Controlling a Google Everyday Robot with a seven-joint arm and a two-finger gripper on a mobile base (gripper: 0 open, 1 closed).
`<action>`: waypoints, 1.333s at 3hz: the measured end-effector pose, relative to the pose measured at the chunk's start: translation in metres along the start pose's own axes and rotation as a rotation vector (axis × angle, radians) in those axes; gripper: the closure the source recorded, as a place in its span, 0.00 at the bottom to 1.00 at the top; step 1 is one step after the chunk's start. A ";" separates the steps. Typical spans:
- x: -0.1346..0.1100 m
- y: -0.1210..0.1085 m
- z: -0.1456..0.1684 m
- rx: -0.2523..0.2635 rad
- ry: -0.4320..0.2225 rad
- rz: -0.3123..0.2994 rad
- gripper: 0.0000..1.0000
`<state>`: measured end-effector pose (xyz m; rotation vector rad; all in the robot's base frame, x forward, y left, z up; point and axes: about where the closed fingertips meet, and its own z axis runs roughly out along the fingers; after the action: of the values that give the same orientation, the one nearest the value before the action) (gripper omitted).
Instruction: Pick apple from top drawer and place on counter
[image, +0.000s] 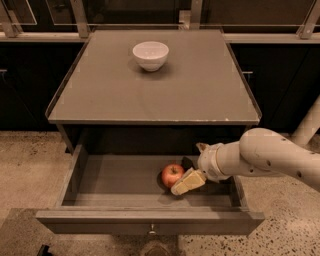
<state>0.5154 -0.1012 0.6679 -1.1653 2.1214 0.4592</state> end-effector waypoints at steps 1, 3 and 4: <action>0.001 -0.009 0.004 0.029 -0.031 0.022 0.00; -0.001 -0.003 0.034 0.017 -0.060 0.030 0.00; 0.006 0.014 0.046 -0.034 -0.045 0.042 0.00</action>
Offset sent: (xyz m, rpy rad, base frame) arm 0.0291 0.0199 -0.0218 0.0667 -0.0679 -0.0580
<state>0.5191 -0.0710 0.6303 -1.1205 2.1105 0.5373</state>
